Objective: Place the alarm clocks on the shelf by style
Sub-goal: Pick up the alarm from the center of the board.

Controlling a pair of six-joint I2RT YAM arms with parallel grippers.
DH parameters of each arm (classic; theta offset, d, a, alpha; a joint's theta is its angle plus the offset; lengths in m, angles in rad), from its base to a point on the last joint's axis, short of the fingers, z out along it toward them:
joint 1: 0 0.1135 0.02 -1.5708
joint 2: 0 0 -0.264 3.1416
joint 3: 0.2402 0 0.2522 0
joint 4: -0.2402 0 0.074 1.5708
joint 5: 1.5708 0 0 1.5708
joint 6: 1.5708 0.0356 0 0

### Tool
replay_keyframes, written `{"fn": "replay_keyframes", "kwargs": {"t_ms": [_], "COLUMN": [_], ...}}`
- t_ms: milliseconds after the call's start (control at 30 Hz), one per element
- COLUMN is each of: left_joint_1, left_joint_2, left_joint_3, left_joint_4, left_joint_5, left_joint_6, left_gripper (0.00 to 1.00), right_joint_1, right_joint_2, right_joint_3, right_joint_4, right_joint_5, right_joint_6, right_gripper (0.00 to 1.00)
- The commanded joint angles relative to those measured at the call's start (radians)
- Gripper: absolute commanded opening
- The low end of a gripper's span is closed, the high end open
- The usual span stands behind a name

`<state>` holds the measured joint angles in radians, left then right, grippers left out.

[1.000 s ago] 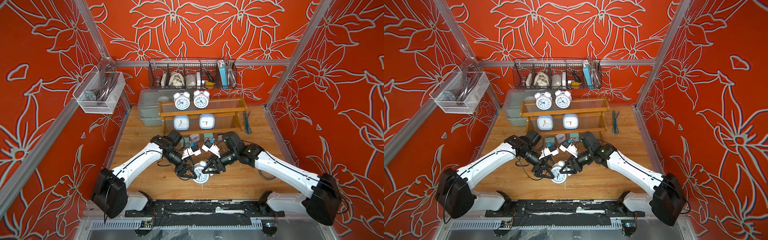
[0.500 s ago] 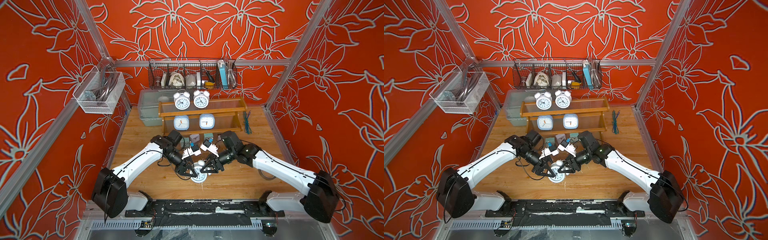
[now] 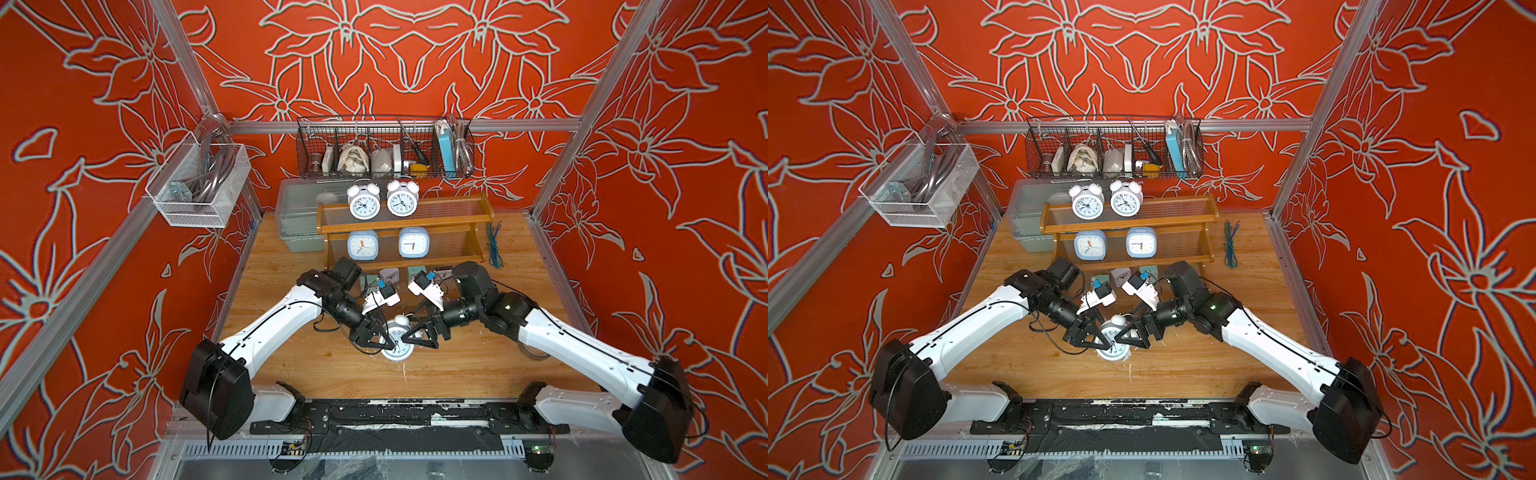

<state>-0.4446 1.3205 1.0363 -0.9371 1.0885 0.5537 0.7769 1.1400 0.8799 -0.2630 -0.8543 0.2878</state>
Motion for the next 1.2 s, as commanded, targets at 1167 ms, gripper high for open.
{"fn": "replay_keyframes", "kwargs": {"t_ms": [1167], "left_joint_1": [0.145], "left_joint_2": [-0.062], "left_joint_3": [0.032], "left_joint_4": [0.538], "left_joint_5": [0.247], "left_joint_6": [-0.614], "left_gripper": [0.25], "right_joint_1": [0.11], "right_joint_2": [-0.144], "right_joint_3": [-0.258], "right_joint_4": [0.792], "right_joint_5": [0.512], "right_joint_6": [0.646], "right_gripper": [0.8]}}
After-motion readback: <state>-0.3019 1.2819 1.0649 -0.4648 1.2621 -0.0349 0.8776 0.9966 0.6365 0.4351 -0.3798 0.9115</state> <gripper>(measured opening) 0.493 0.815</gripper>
